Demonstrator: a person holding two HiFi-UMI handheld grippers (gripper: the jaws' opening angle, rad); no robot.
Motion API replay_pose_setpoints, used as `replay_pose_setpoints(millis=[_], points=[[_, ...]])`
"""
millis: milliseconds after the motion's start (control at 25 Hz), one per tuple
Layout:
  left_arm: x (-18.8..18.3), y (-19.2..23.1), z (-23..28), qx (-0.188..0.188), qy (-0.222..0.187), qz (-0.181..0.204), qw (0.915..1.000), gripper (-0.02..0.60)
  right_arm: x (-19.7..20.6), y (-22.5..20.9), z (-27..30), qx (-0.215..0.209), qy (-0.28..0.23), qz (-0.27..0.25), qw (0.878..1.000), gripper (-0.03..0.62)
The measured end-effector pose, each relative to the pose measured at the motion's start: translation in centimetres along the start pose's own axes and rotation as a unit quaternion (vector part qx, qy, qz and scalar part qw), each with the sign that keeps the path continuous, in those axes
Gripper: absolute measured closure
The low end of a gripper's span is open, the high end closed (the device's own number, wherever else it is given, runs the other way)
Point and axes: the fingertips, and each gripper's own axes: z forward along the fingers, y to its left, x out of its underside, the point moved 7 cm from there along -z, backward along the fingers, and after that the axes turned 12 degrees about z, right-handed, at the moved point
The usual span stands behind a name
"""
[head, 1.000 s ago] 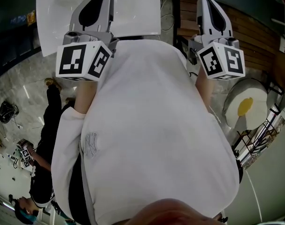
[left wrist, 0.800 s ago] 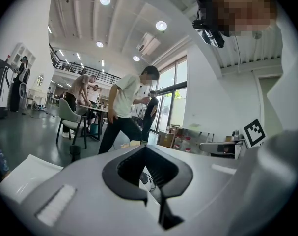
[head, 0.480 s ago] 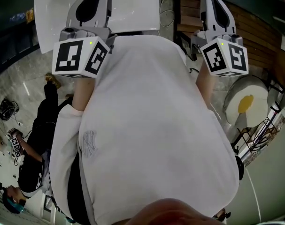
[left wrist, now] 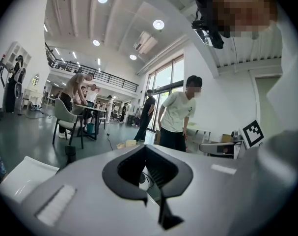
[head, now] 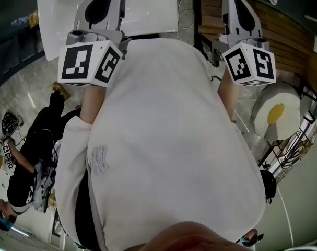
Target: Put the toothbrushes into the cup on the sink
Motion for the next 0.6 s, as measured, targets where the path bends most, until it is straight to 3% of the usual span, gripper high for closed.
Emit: replay_pose_setpoints(millis=[600], points=[[-0.03, 0.52, 0.04, 0.004, 0.000, -0.002, 1.0000, 0.597, -0.02, 0.50, 0.31, 0.003, 0.002, -0.002, 1.000, 0.583]])
